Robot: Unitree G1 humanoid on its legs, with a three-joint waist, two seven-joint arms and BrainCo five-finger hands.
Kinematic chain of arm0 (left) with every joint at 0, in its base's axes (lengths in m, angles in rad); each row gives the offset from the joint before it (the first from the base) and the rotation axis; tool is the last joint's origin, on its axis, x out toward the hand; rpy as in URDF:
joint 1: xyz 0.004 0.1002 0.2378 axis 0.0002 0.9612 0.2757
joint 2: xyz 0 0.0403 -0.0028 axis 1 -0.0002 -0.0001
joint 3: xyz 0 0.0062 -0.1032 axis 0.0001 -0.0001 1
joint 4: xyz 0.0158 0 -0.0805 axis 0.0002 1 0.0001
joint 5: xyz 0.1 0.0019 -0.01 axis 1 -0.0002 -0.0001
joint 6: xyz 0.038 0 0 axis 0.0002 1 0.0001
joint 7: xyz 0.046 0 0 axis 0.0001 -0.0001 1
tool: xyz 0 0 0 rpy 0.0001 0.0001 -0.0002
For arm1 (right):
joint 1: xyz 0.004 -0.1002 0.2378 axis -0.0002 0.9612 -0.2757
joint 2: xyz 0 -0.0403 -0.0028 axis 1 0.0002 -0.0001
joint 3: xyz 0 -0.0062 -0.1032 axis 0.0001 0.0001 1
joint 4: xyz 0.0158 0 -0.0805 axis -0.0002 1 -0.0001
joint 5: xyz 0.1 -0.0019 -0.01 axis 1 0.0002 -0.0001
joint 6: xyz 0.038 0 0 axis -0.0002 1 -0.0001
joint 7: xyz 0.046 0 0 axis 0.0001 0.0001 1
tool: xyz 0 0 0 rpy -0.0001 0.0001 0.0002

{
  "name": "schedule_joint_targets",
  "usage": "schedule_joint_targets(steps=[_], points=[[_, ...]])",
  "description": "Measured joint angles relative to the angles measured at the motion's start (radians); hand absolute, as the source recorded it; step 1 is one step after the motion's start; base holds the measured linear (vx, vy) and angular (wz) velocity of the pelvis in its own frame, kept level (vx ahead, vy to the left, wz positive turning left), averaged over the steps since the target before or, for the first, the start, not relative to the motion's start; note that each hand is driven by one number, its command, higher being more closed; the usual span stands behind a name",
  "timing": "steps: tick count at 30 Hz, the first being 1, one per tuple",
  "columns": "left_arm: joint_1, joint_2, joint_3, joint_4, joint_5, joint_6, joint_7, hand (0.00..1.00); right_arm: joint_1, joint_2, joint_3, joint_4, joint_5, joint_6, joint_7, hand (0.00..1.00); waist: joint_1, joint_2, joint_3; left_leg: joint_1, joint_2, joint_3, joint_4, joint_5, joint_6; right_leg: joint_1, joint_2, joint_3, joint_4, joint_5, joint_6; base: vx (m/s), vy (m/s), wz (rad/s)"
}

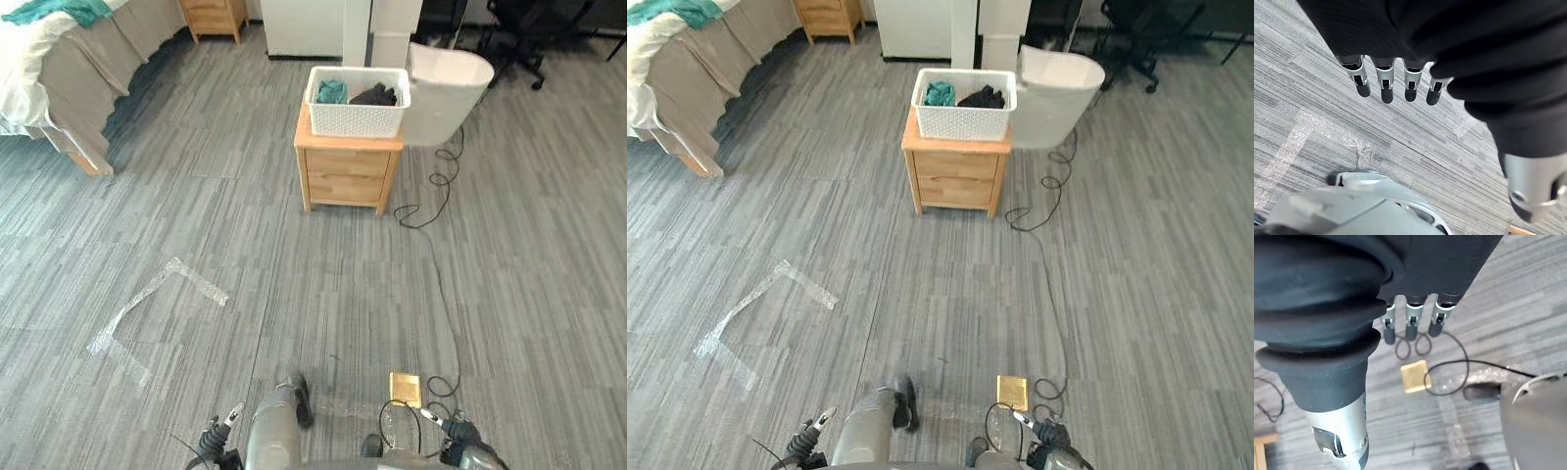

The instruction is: Pick up the laundry basket with both hands and put the clothes into the washing machine.

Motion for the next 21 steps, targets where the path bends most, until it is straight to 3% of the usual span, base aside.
schedule_joint_targets(steps=[2,3,4,5,7,9,11,12,13,14,15,17,19,20,21], points=[[0.018,-0.005,0.001,-0.001,0.001,0.000,-0.002,0.00,0.009,0.010,0.004,0.000,-0.001,0.000,0.003,0.00,0.004,0.004,-0.004,0.019,0.000,-0.055,0.028,-0.020,0.018,-0.012,-0.009,0.026,0.079,-0.060,0.024,0.33,0.236,-0.51],[0.025,-0.010,0.006,0.002,0.000,0.000,-0.004,0.00,0.008,0.024,0.009,0.007,-0.003,0.001,0.004,0.00,0.005,-0.007,-0.009,0.026,-0.010,-0.055,0.056,-0.016,0.041,-0.043,-0.034,0.033,0.217,-0.122,0.068,0.40,0.215,-0.42],[0.026,0.007,0.027,0.008,0.001,0.000,-0.003,0.00,0.010,0.042,0.017,0.011,-0.004,0.001,0.010,0.00,0.002,-0.056,-0.010,0.040,-0.038,-0.034,0.089,-0.054,0.062,-0.144,-0.091,0.041,0.467,-0.178,0.126,0.60,0.245,-0.26],[0.027,0.022,0.037,0.012,0.001,0.004,-0.005,0.00,0.011,0.052,0.017,0.018,-0.001,0.001,0.022,0.00,0.000,-0.083,-0.002,0.084,-0.046,-0.006,0.120,-0.100,0.076,-0.261,-0.122,0.065,0.789,-0.140,0.255,0.60,0.206,-0.17],[0.039,0.031,0.039,0.016,0.003,0.013,-0.008,0.00,-0.002,0.051,0.018,0.031,-0.004,0.001,0.030,0.00,0.003,-0.098,-0.001,0.177,-0.044,0.012,0.132,-0.150,0.101,-0.314,-0.117,0.052,1.008,-0.099,0.252,0.54,0.112,-0.14],[0.036,0.030,0.038,0.014,0.010,0.016,-0.019,0.00,-0.008,0.047,0.017,0.036,-0.004,-0.003,0.043,0.00,0.002,-0.093,0.001,0.288,-0.044,0.021,0.067,-0.172,0.099,-0.341,-0.103,-0.001,1.022,-0.111,0.232,0.57,0.041,-0.11],[0.021,0.020,0.036,0.003,0.022,0.016,-0.022,0.00,-0.017,0.042,-0.005,0.034,-0.002,-0.003,0.046,0.00,-0.003,-0.061,0.006,0.394,-0.036,0.023,-0.037,-0.166,0.088,-0.388,-0.105,-0.078,0.870,-0.157,0.135,0.48,-0.024,-0.02],[0.016,0.016,0.035,-0.006,0.022,0.016,-0.021,0.00,-0.021,0.037,-0.017,0.027,-0.001,-0.002,0.046,0.00,-0.003,-0.048,0.006,0.410,-0.033,0.017,-0.055,-0.164,0.085,-0.407,-0.111,-0.092,0.820,-0.164,0.112,0.46,-0.061,0.27],[-0.007,0.006,0.024,-0.018,0.021,0.012,-0.021,0.00,-0.024,0.016,-0.030,-0.002,-0.002,-0.002,0.042,0.00,-0.005,-0.017,0.007,0.417,-0.020,-0.010,-0.067,-0.166,0.081,-0.457,-0.146,-0.114,0.686,-0.145,0.072,0.47,-0.105,0.50],[-0.032,-0.002,0.020,-0.021,0.021,0.009,-0.020,0.00,-0.023,-0.001,-0.046,-0.022,0.000,-0.002,0.037,0.00,-0.013,0.005,0.017,0.420,-0.014,-0.044,-0.067,-0.170,0.075,-0.489,-0.182,-0.111,0.578,-0.115,0.065,0.60,-0.187,0.89],[-0.061,-0.009,0.020,-0.020,0.019,0.002,-0.017,0.00,-0.027,-0.020,-0.061,-0.048,0.001,-0.002,0.026,0.00,-0.027,0.016,0.027,0.449,-0.003,-0.085,-0.086,-0.180,0.054,-0.523,-0.228,-0.053,0.400,-0.026,0.090,0.52,-0.213,0.78],[-0.056,-0.005,0.027,-0.020,0.019,-0.003,-0.008,0.00,-0.023,-0.019,-0.067,-0.071,0.008,-0.004,0.020,0.00,-0.030,0.027,0.036,0.543,0.035,-0.093,-0.122,-0.213,-0.011,-0.516,-0.248,0.012,0.265,0.059,0.122,0.54,-0.272,0.41],[-0.024,0.010,0.033,-0.019,0.019,-0.003,0.001,0.00,-0.018,-0.001,-0.054,-0.070,0.008,-0.003,0.022,0.00,-0.031,0.013,0.028,0.591,0.054,-0.099,-0.129,-0.219,-0.023,-0.516,-0.238,0.037,0.273,0.072,0.123,0.58,-0.403,0.31],[-0.012,0.026,0.040,-0.012,0.020,-0.005,0.002,0.00,-0.005,0.016,-0.042,-0.078,0.017,-0.003,0.027,0.00,-0.051,-0.019,0.013,0.591,0.079,-0.149,-0.041,-0.220,-0.022,-0.517,-0.203,0.103,0.367,0.127,0.140,0.77,-0.676,0.86],[-0.007,0.010,0.043,0.000,0.020,-0.002,0.000,0.00,0.000,0.002,-0.040,-0.081,0.013,-0.008,0.026,0.00,-0.068,0.013,-0.001,0.521,0.152,-0.190,0.123,-0.176,0.003,-0.512,-0.155,0.084,0.458,0.124,0.119,0.64,-0.589,0.85]])
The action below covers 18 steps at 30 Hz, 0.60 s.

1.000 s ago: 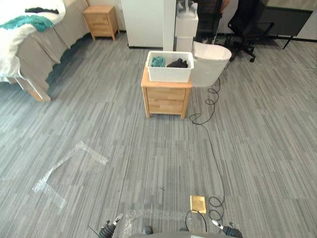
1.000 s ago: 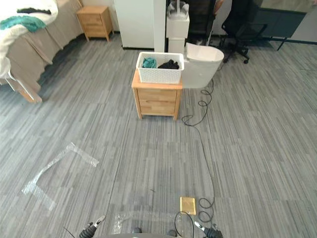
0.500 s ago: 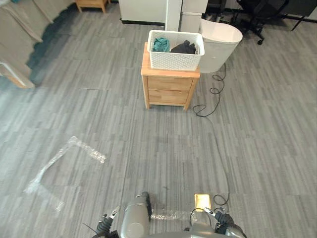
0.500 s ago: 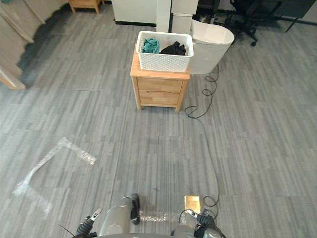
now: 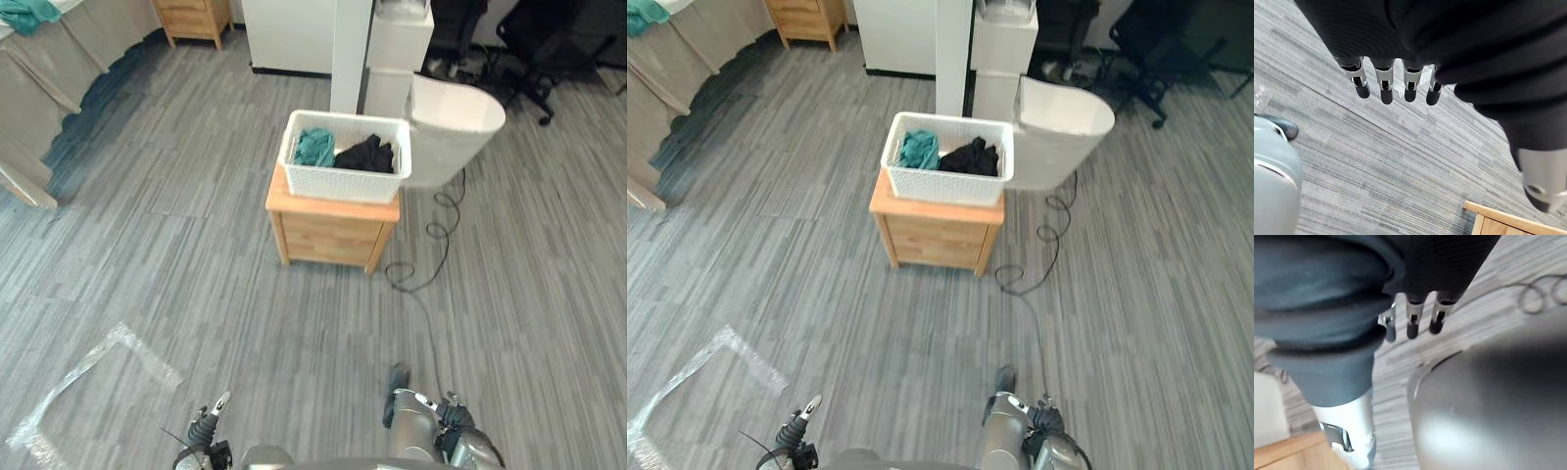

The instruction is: Pick up the laundry basket with both hands and put the clothes into the washing machine.

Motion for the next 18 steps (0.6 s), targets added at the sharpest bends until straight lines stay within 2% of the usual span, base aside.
schedule_joint_targets(steps=[1,2,3,4,5,6,7,9,10,11,12,13,14,16,17,18], points=[[0.002,-0.030,0.003,0.001,0.000,0.001,0.000,0.00,-0.002,-0.018,0.001,0.001,-0.001,0.000,-0.001,0.00,0.007,0.033,-0.001,-0.066,0.068,-0.006,0.143,0.098,0.039,0.028,0.036,-0.038,0.021,-0.045,-0.033,0.85,-0.740,0.32],[0.019,-0.052,0.034,-0.002,-0.003,0.008,-0.006,0.00,-0.002,-0.017,0.018,-0.003,0.006,-0.001,-0.005,0.00,0.018,0.042,0.004,-0.195,0.172,0.027,0.371,0.316,0.103,0.103,0.103,-0.064,-0.013,-0.088,-0.089,0.73,-0.552,-0.13],[0.022,-0.048,0.037,-0.002,-0.002,0.012,-0.006,0.00,-0.004,-0.018,0.022,-0.004,0.011,-0.001,-0.005,0.00,0.019,0.044,0.005,-0.238,0.186,0.042,0.462,0.291,0.097,0.137,0.121,-0.063,-0.039,-0.093,-0.102,0.72,-0.511,-0.25],[0.025,-0.043,0.037,-0.002,-0.002,0.018,-0.004,0.00,-0.006,-0.020,0.022,-0.004,0.021,-0.001,-0.008,0.00,0.022,0.037,0.012,-0.287,0.180,0.055,0.569,0.236,0.078,0.194,0.138,-0.060,-0.089,-0.093,-0.113,0.49,-0.306,-0.21],[0.025,-0.041,0.038,-0.003,-0.003,0.017,-0.002,0.00,-0.005,-0.021,0.021,-0.004,0.027,-0.001,-0.010,0.00,0.025,0.030,0.016,-0.305,0.163,0.070,0.610,0.208,0.062,0.240,0.146,-0.053,-0.128,-0.089,-0.120,0.49,-0.239,-0.21],[0.021,-0.034,0.038,-0.015,-0.003,0.016,-0.001,0.00,-0.005,-0.020,0.022,-0.014,0.033,-0.001,-0.016,0.00,0.038,0.013,0.026,-0.329,0.105,0.116,0.620,0.157,0.031,0.340,0.149,-0.045,-0.218,-0.084,-0.127,0.60,-0.246,-0.18],[0.022,-0.035,0.036,-0.042,-0.004,0.011,0.000,0.00,0.000,-0.020,0.022,-0.033,0.043,-0.003,-0.025,0.00,0.044,-0.002,0.032,-0.365,0.042,0.160,0.556,0.117,0.019,0.415,0.147,-0.041,-0.288,-0.077,-0.137,0.58,-0.203,-0.17],[0.020,-0.038,0.036,-0.064,-0.010,0.003,-0.001,0.00,-0.005,-0.022,0.021,-0.069,0.056,-0.010,-0.026,0.00,0.059,-0.008,0.031,-0.437,-0.014,0.211,0.422,0.091,0.030,0.462,0.147,-0.035,-0.348,-0.077,-0.137,0.51,-0.087,-0.24],[0.017,-0.039,0.036,-0.078,-0.018,-0.002,-0.001,0.00,-0.009,-0.024,0.015,-0.102,0.064,-0.021,-0.026,0.00,0.069,-0.014,0.035,-0.497,-0.055,0.240,0.274,0.088,0.036,0.490,0.144,-0.028,-0.388,-0.077,-0.137,0.58,0.006,-0.39],[0.021,-0.039,0.037,-0.080,-0.020,-0.002,-0.001,0.00,-0.025,-0.022,-0.004,-0.115,0.069,-0.025,-0.027,0.00,0.071,-0.022,0.040,-0.525,-0.100,0.255,0.056,0.112,0.021,0.521,0.136,-0.032,-0.416,-0.080,-0.132,0.48,0.053,-0.38],[0.025,-0.040,0.037,-0.080,-0.020,-0.001,-0.001,0.00,-0.029,-0.022,-0.012,-0.123,0.071,-0.028,-0.028,0.00,0.073,-0.022,0.040,-0.516,-0.120,0.250,-0.074,0.150,0.014,0.538,0.134,-0.036,-0.426,-0.087,-0.121,0.48,0.105,-0.48],[0.037,-0.040,0.037,-0.079,-0.021,-0.001,-0.001,0.00,-0.028,-0.017,-0.021,-0.136,0.073,-0.034,-0.030,0.00,0.086,-0.013,0.034,-0.495,-0.147,0.215,-0.247,0.321,0.030,0.579,0.137,-0.022,-0.447,-0.113,-0.085,0.49,0.137,-0.45],[0.032,-0.034,0.037,-0.072,-0.021,-0.001,-0.001,0.00,-0.025,0.003,-0.018,-0.137,0.072,-0.036,-0.032,0.00,0.096,-0.050,0.030,-0.475,-0.183,0.209,-0.253,0.360,0.081,0.608,0.113,-0.012,-0.455,-0.123,-0.073,0.49,0.148,-0.22],[0.016,-0.012,0.038,-0.074,-0.027,-0.007,-0.001,0.00,-0.023,0.014,-0.016,-0.148,0.073,-0.039,-0.031,0.00,0.091,-0.071,0.026,-0.493,-0.199,0.191,-0.214,0.314,0.094,0.598,0.104,-0.024,-0.417,-0.114,-0.079,0.48,0.149,0.29],[0.009,-0.003,0.042,-0.068,-0.027,-0.003,-0.001,0.00,-0.020,0.014,-0.016,-0.148,0.073,-0.039,-0.033,0.00,0.093,-0.073,0.025,-0.503,-0.198,0.174,-0.127,0.261,0.112,0.584,0.100,-0.031,-0.329,-0.116,-0.073,0.46,0.141,0.33],[0.010,-0.004,0.051,-0.063,-0.027,-0.003,-0.001,0.00,-0.018,0.015,-0.015,-0.148,0.073,-0.039,-0.032,0.00,0.091,-0.073,0.025,-0.496,-0.195,0.172,-0.101,0.232,0.114,0.572,0.094,-0.034,-0.265,-0.122,-0.065,0.51,0.159,0.20]])
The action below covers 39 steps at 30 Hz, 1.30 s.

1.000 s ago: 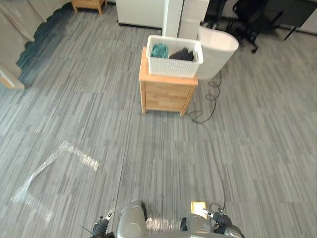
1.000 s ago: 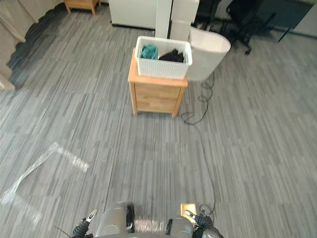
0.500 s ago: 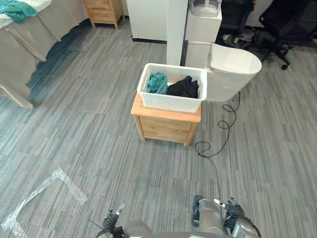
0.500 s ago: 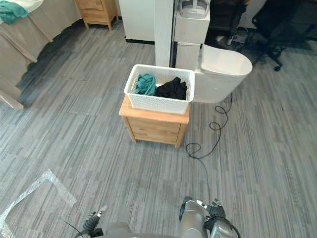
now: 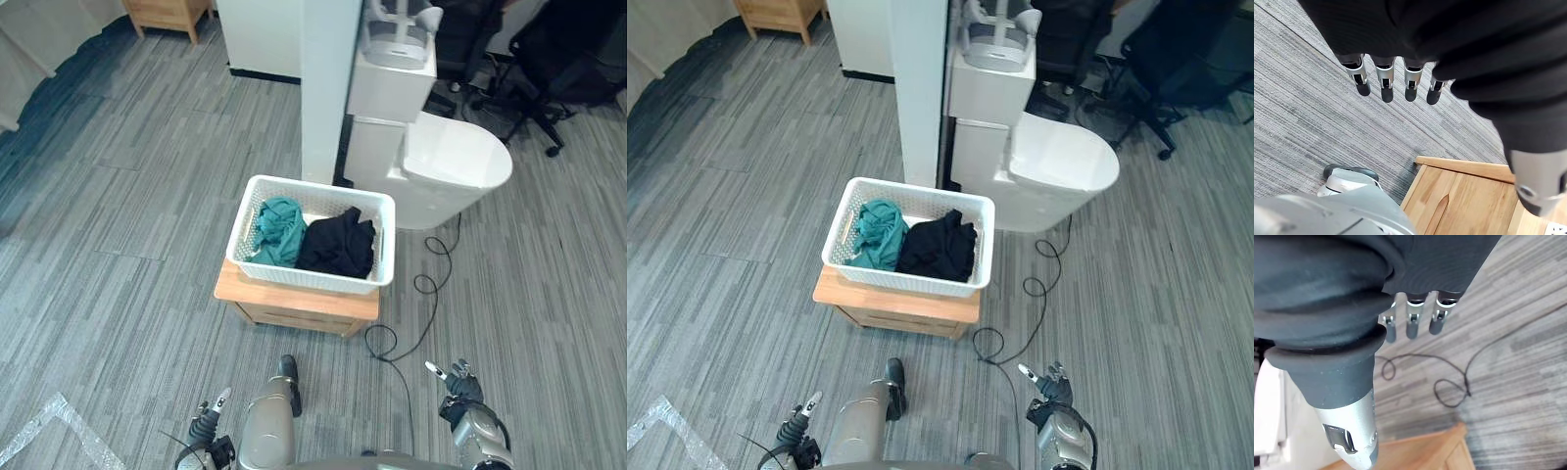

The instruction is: Pick up the laundry basket with both hands and put the clothes into the washing machine.

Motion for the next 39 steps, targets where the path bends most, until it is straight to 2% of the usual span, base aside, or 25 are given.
schedule_joint_targets(steps=[1,2,3,4,5,6,7,8,9,10,11,12,13,17,20,22,26,28,30,33,36,37,38,39], points=[[0.003,0.000,0.020,0.010,0.000,0.004,-0.001,0.00,0.001,0.003,0.010,0.000,0.002,-0.003,0.001,0.00,0.004,-0.002,0.001,0.028,0.004,0.002,0.025,-0.048,0.001,-0.053,-0.016,0.002,0.179,-0.005,0.071,0.40,0.122,0.05],[0.008,0.002,0.022,0.012,-0.001,0.008,0.000,0.00,-0.001,0.005,0.030,-0.005,0.008,-0.004,0.002,0.00,0.003,0.000,0.002,0.050,0.008,0.000,0.032,-0.072,0.000,-0.113,-0.029,0.015,0.328,0.005,0.198,0.45,0.112,0.02],[0.010,0.004,0.021,0.012,-0.002,0.012,0.000,0.00,-0.004,0.011,0.062,-0.013,0.010,-0.004,0.005,0.00,0.002,-0.001,0.002,0.081,0.013,-0.001,0.028,-0.088,-0.002,-0.185,-0.028,0.033,0.469,-0.005,0.195,0.27,0.034,0.04],[0.010,0.007,0.021,0.012,-0.005,0.013,0.001,0.00,-0.006,0.013,0.080,-0.014,0.010,-0.004,0.008,0.00,0.004,-0.003,0.001,0.104,0.013,0.003,0.011,-0.090,-0.002,-0.208,-0.033,0.022,0.494,-0.022,0.189,0.34,0.018,-0.06],[0.014,0.016,0.021,0.009,-0.013,0.013,0.001,0.00,-0.007,0.015,0.110,-0.021,0.010,-0.004,0.010,0.00,0.010,0.000,0.003,0.163,0.013,0.016,-0.036,-0.086,-0.007,-0.222,-0.048,-0.032,0.452,-0.070,0.145,0.32,-0.020,-0.20],[0.021,0.010,0.022,0.007,-0.014,0.012,0.001,0.00,-0.009,0.017,0.123,-0.037,0.010,-0.004,0.010,0.00,0.008,0.003,0.001,0.220,0.014,0.029,-0.085,-0.080,-0.016,-0.227,-0.054,-0.080,0.350,-0.093,0.094,0.36,-0.067,-0.23],[0.023,0.010,0.023,0.007,-0.014,0.011,0.002,0.00,-0.007,0.017,0.124,-0.048,0.010,-0.005,0.010,0.00,0.005,0.008,-0.001,0.238,0.016,0.032,-0.100,-0.078,-0.020,-0.229,-0.053,-0.100,0.287,-0.097,0.078,0.33,-0.126,-0.12],[0.021,0.011,0.023,0.001,-0.014,0.007,0.002,0.00,0.006,0.015,0.119,-0.091,0.012,-0.006,0.005,0.00,-0.002,0.005,-0.009,0.265,0.012,0.033,-0.122,-0.077,-0.033,-0.234,-0.051,-0.121,0.072,-0.043,0.028,0.30,-0.182,0.05],[0.021,0.019,0.023,-0.002,-0.014,0.005,0.002,0.00,0.015,0.017,0.115,-0.109,0.014,-0.007,0.002,0.00,-0.002,-0.006,-0.014,0.269,-0.001,0.030,-0.127,-0.076,-0.040,-0.237,-0.053,-0.114,0.001,0.015,0.018,0.25,-0.183,0.21],[0.018,0.023,0.025,-0.003,-0.014,0.002,0.002,0.00,0.027,0.016,0.106,-0.127,0.021,-0.008,0.001,0.00,-0.006,-0.015,-0.019,0.269,-0.012,0.022,-0.128,-0.078,-0.048,-0.239,-0.056,-0.102,-0.021,0.091,0.024,0.24,-0.171,0.31],[0.014,0.003,0.026,0.001,-0.014,0.002,0.005,0.00,0.038,0.010,0.075,-0.131,0.030,-0.010,-0.005,0.00,-0.012,0.006,-0.032,0.280,-0.006,-0.002,-0.148,-0.065,-0.072,-0.219,-0.043,-0.115,-0.040,0.101,0.010,0.19,-0.119,0.25],[0.016,0.001,0.026,0.000,-0.014,0.002,0.005,0.00,0.040,0.010,0.072,-0.132,0.030,-0.010,-0.006,0.00,-0.011,0.008,-0.033,0.281,-0.005,-0.003,-0.153,-0.064,-0.074,-0.217,-0.041,-0.115,-0.045,0.101,0.010,0.22,-0.151,0.22],[0.023,-0.021,0.048,0.000,-0.014,0.003,0.006,0.00,0.056,0.009,0.050,-0.152,0.036,-0.014,-0.017,0.00,-0.018,0.025,-0.038,0.302,0.008,-0.021,-0.196,-0.050,-0.096,-0.178,-0.017,-0.138,-0.101,0.105,0.003,0.15,-0.140,0.19],[0.020,-0.027,0.066,-0.005,-0.025,0.002,0.005,0.00,0.099,0.000,-0.005,-0.151,0.075,-0.021,-0.014,0.00,-0.026,0.039,-0.046,0.300,0.010,-0.071,-0.235,-0.025,-0.126,-0.141,-0.001,-0.213,-0.134,0.102,-0.003,0.12,-0.128,0.49],[0.025,-0.027,0.120,-0.030,-0.075,0.003,0.015,0.00,0.113,-0.007,-0.071,-0.116,0.099,-0.021,-0.018,0.00,-0.022,0.036,-0.045,0.266,0.013,-0.007,-0.179,-0.003,-0.114,-0.120,-0.023,-0.270,-0.134,0.098,-0.005,0.04,-0.011,0.50],[0.048,-0.026,0.192,-0.070,-0.116,0.000,0.043,0.00,0.111,-0.005,-0.067,-0.114,0.115,-0.021,-0.017,0.00,-0.019,0.036,-0.046,0.270,0.009,-0.027,-0.156,-0.003,-0.114,-0.101,-0.024,-0.270,-0.135,0.098,-0.005,0.00,0.011,0.19],[0.071,-0.037,0.381,-0.298,-0.175,-0.005,0.118,0.00,0.109,-0.001,-0.064,-0.117,0.178,-0.022,-0.002,0.00,-0.016,0.038,-0.048,0.286,-0.001,-0.130,-0.227,-0.003,-0.114,-0.099,-0.010,-0.283,-0.142,0.097,-0.005,-0.07,0.005,0.21],[0.073,-0.047,0.460,-0.531,-0.198,-0.007,0.195,0.00,0.125,0.021,-0.074,-0.152,0.230,-0.021,0.006,0.00,-0.001,0.022,-0.060,0.301,-0.024,-0.140,-0.304,0.030,-0.130,-0.108,-0.017,-0.281,-0.157,0.084,-0.003,-0.16,0.022,0.14],[0.074,-0.064,0.479,-0.781,-0.175,-0.018,0.278,0.00,0.152,0.025,-0.091,-0.228,0.265,-0.020,0.004,0.00,0.000,0.027,-0.081,0.300,-0.037,-0.149,-0.348,0.053,-0.124,-0.126,-0.025,-0.281,-0.158,0.083,-0.002,-0.13,0.032,0.19],[0.069,-0.069,0.445,-0.933,-0.109,-0.020,0.314,0.00,0.140,0.012,-0.113,-0.299,0.274,-0.020,0.000,0.00,-0.006,0.040,-0.082,0.291,-0.045,-0.152,-0.352,0.067,-0.116,-0.134,-0.028,-0.276,-0.168,0.099,-0.001,-0.04,0.054,0.05],[0.053,-0.056,0.337,-1.020,-0.027,-0.016,0.303,0.00,0.054,-0.021,-0.113,-0.327,0.274,-0.017,0.001,0.00,-0.005,0.054,-0.082,0.246,-0.047,-0.136,-0.345,0.090,-0.104,-0.184,-0.030,-0.253,-0.165,0.140,-0.011,-0.03,0.062,-0.18],[0.014,-0.044,0.271,-1.019,-0.011,-0.001,0.286,0.00,0.002,-0.041,-0.105,-0.329,0.274,-0.012,0.001,0.00,-0.009,0.061,-0.066,0.218,-0.046,-0.136,-0.332,0.100,-0.098,-0.213,-0.032,-0.249,-0.153,0.150,-0.015,-0.05,0.049,-0.11],[-0.057,-0.012,0.188,-1.014,-0.010,0.019,0.240,0.00,-0.073,-0.069,-0.083,-0.336,0.275,0.002,0.002,0.00,-0.018,0.067,-0.015,0.188,-0.044,-0.137,-0.307,0.103,-0.095,-0.242,-0.037,-0.248,-0.124,0.150,-0.016,-0.12,0.058,-0.05],[-0.091,0.010,0.143,-1.004,-0.010,0.023,0.229,0.00,-0.103,-0.079,-0.072,-0.340,0.275,0.004,0.002,0.00,-0.022,0.069,0.005,0.176,-0.044,-0.138,-0.302,0.106,-0.091,-0.258,-0.038,-0.246,-0.112,0.150,-0.016,-0.18,0.059,-0.05]])
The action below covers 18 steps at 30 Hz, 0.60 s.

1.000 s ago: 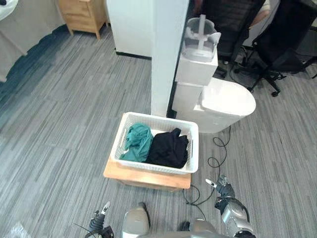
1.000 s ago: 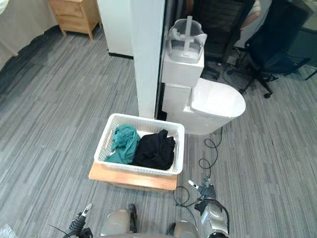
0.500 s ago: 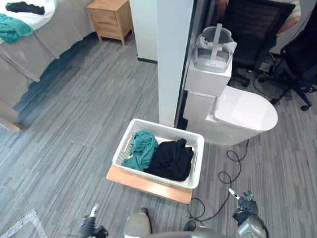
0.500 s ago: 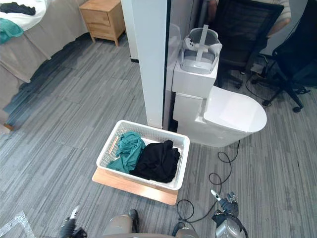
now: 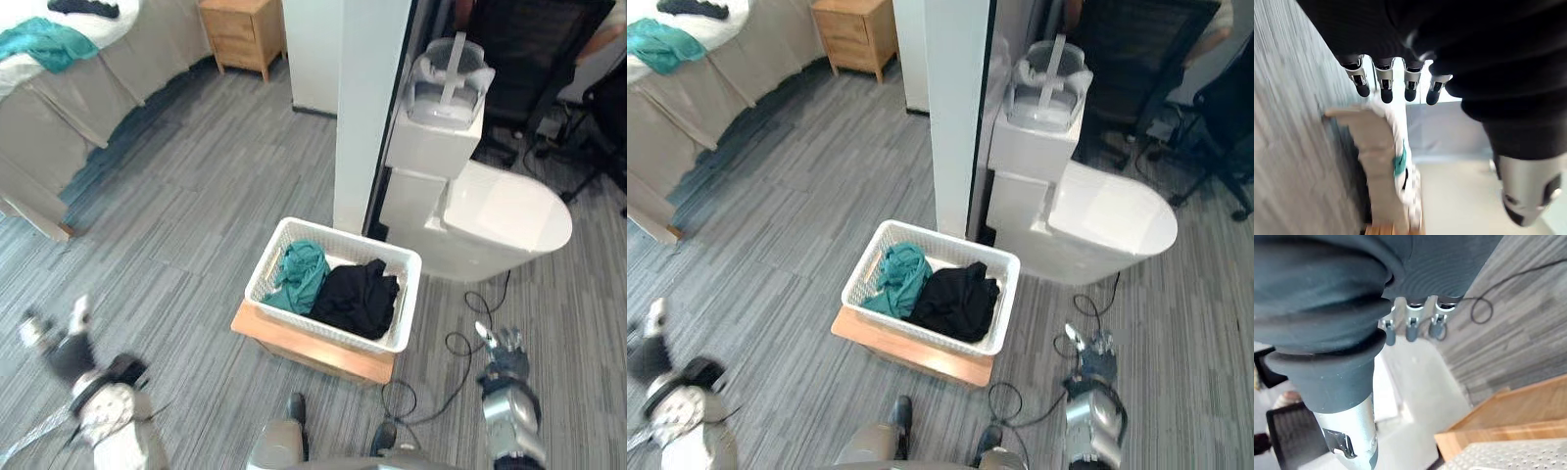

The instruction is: Pick up the laundry basket with both hands and put the clothes into the washing machine.

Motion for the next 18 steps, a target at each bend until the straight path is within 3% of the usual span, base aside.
schedule_joint_targets(steps=[3,7,12,18], points=[[-0.222,0.120,-0.161,0.090,0.014,0.060,-0.119,0.00,-0.139,-0.045,0.030,-0.015,0.010,0.025,0.003,0.00,-0.004,-0.003,0.100,-0.052,-0.001,0.004,0.000,0.022,0.004,-0.076,-0.005,0.013,0.048,0.006,-0.008,-0.16,0.032,-0.06],[-0.542,0.274,-0.228,0.278,0.038,0.137,-0.165,0.00,-0.256,-0.103,0.032,-0.023,0.035,0.065,-0.002,0.00,-0.003,-0.012,0.209,-0.122,-0.003,0.005,-0.018,0.067,0.011,-0.170,-0.017,0.019,0.083,0.017,-0.019,-0.14,0.014,-0.03],[-0.793,0.398,-0.282,0.483,0.098,0.222,-0.156,0.00,-0.263,-0.128,0.101,-0.076,0.057,0.088,-0.018,0.00,-0.008,-0.025,0.226,-0.190,-0.011,-0.013,-0.055,0.111,0.015,-0.255,-0.021,0.004,0.105,0.019,-0.023,-0.02,-0.015,0.07],[-0.890,0.458,-0.285,0.502,0.204,0.249,-0.139,0.00,-0.245,-0.115,0.193,-0.218,0.060,0.085,0.000,0.00,-0.013,-0.047,0.258,-0.240,-0.020,-0.023,-0.087,0.136,0.014,-0.331,-0.034,0.004,0.145,0.006,-0.025,0.01,-0.016,0.05]])
